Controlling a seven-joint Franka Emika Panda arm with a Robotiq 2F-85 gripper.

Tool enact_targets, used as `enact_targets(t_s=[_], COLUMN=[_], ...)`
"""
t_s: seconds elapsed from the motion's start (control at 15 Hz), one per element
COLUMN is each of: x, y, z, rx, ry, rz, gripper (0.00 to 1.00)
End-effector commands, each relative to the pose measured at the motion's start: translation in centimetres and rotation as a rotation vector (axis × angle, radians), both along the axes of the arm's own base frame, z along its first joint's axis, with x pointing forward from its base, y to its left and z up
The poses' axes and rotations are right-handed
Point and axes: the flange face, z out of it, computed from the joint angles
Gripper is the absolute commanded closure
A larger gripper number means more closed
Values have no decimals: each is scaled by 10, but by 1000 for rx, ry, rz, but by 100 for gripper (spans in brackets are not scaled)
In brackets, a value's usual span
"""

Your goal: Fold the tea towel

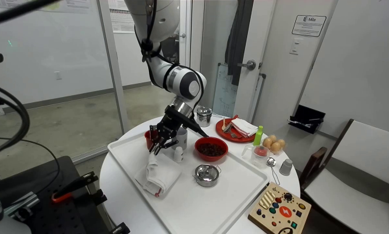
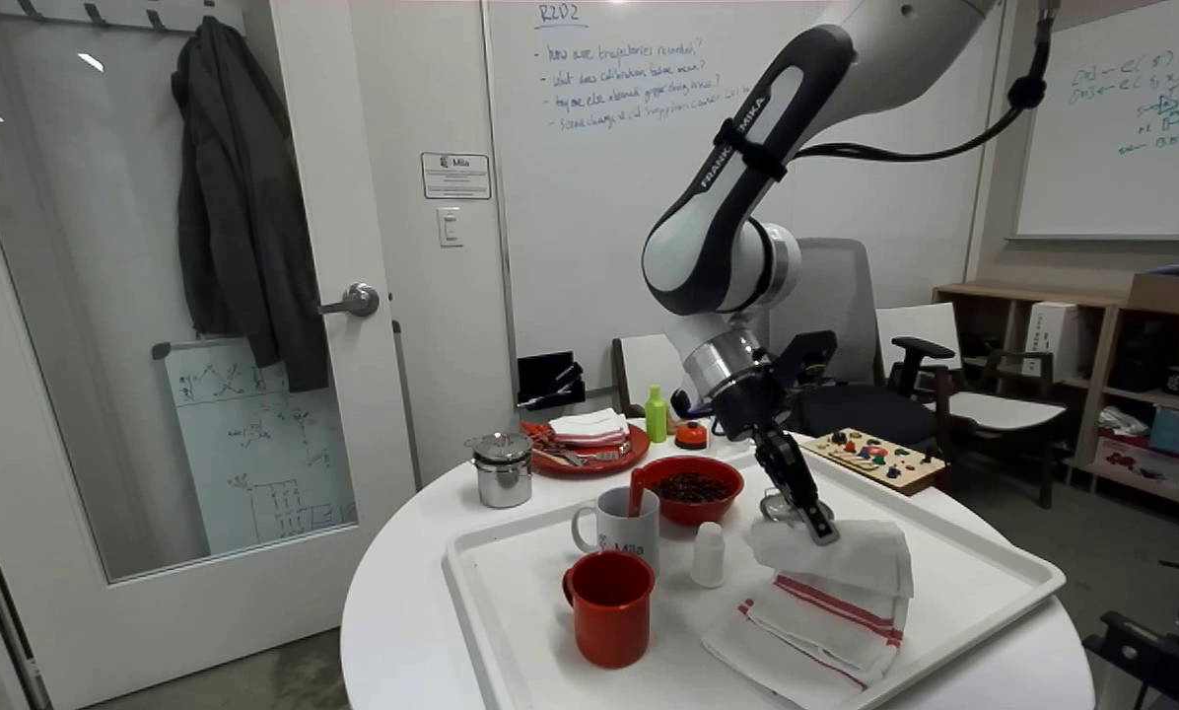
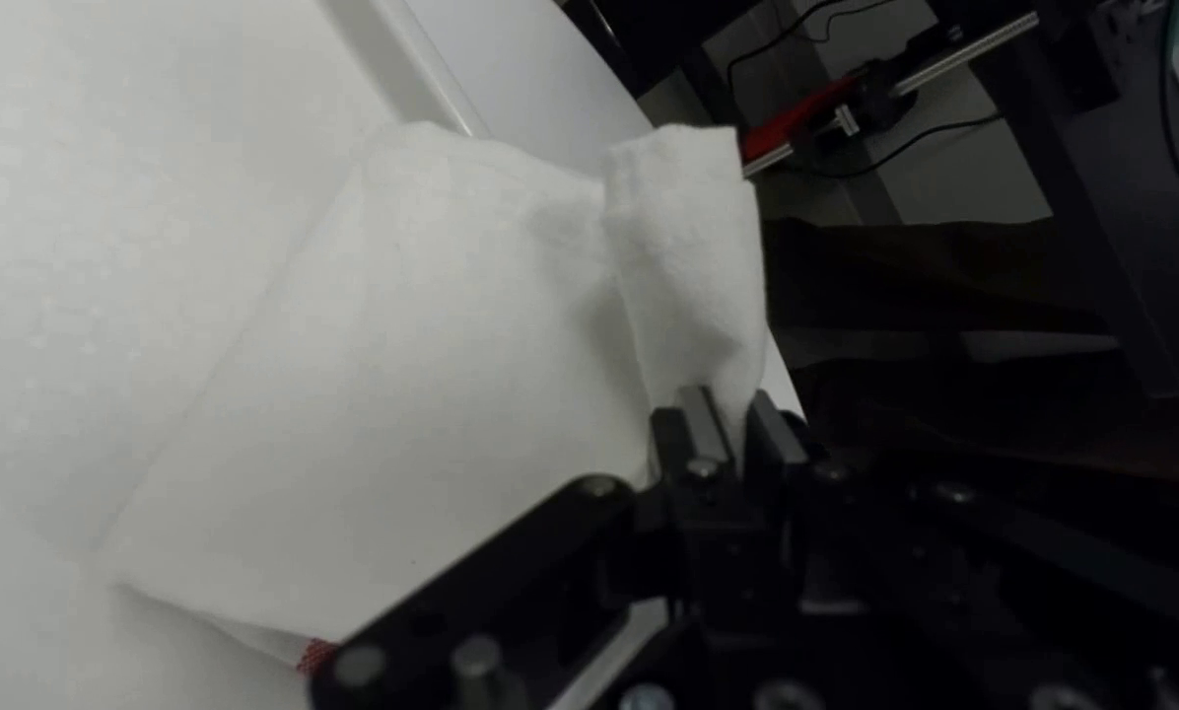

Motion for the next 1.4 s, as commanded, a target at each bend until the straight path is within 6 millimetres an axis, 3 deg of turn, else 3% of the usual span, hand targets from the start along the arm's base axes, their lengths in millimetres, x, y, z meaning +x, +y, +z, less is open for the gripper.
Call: enact_targets(t_s=[0.0,0.07,0.2,0.67,0.8,1.07,1.13,1.33], x=[11,12,14,22,27,39,36,37], y=[8,10,11,7,1,-20,-11,-16], z=[-14,-16,-20,-20,-15,-4,-16,-18], rx=[-2,-3,-5,-2,-10,-35,-26,-28], ry=[35,33,28,8,-31,-138,-101,-104], rz=[28,28,23,-8,-34,-138,-83,-92], gripper=[89,64,57,5,0,0,0,0])
